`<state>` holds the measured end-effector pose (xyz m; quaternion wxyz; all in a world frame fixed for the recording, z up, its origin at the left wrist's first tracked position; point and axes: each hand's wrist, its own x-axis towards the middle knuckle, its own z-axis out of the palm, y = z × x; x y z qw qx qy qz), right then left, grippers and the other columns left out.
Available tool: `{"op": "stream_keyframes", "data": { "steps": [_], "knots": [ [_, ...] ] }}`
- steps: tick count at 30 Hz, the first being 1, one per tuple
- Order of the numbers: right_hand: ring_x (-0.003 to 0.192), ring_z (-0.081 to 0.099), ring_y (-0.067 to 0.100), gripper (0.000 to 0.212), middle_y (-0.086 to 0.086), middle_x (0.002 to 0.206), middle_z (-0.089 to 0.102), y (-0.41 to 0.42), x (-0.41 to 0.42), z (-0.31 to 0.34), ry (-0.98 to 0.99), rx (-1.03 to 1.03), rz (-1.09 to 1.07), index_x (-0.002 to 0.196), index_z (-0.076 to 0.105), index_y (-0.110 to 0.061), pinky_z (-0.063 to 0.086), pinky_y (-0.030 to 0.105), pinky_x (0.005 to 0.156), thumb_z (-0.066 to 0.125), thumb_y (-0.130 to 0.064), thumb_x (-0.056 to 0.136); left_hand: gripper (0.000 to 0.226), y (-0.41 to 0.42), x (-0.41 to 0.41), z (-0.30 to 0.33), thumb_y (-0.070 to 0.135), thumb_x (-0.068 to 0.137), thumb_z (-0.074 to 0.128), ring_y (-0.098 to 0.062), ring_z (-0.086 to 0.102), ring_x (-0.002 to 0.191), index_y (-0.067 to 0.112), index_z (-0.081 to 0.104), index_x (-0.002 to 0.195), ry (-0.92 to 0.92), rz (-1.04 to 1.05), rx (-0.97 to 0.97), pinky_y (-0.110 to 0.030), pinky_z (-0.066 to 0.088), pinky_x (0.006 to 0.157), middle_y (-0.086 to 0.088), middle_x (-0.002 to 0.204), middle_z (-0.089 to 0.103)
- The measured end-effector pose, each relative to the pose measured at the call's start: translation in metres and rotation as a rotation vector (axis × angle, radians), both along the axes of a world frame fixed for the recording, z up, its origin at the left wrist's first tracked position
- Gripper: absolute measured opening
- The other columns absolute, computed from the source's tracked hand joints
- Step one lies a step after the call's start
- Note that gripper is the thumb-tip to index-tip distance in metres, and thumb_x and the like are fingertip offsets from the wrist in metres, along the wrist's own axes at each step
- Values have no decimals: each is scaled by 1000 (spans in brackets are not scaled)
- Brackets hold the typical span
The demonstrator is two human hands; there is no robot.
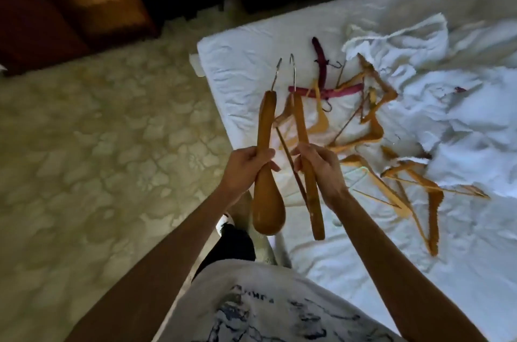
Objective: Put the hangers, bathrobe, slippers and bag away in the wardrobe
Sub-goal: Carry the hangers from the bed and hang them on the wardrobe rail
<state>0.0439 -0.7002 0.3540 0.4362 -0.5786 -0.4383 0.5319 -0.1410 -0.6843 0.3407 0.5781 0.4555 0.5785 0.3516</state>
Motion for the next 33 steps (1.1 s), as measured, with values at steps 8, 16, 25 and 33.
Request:
{"op": "stream_keyframes", "data": {
  "steps": [8,16,25,33],
  "knots": [
    [61,57,20,34,15,69,62,128,-177,31,103,88,281,85,73,-6,49,25,60,53,-29,102,33,75,-166,42,28,98,63,-23,66,73,-1,76,92,-95,372,122,-42,54,75,-15,82,77],
    [59,58,15,33,11,70,63,250,-352,66,116,164,434,80,73,-19,50,28,64,52,-31,103,27,167,-342,85,32,98,64,-17,67,73,8,74,95,-86,515,185,-33,52,72,-11,82,78],
    [57,56,13,36,11,67,60,369,-479,84,126,213,468,88,72,-5,47,22,58,53,-31,102,26,280,-470,89,30,98,63,-17,65,70,7,73,98,-161,583,216,-28,53,69,-12,81,77],
    [60,56,17,35,11,68,61,545,-594,81,104,269,463,87,73,-10,48,24,61,53,-35,101,27,458,-583,85,34,98,62,-27,62,79,10,74,96,-143,550,235,-38,51,78,-16,88,77]
  ]
}}
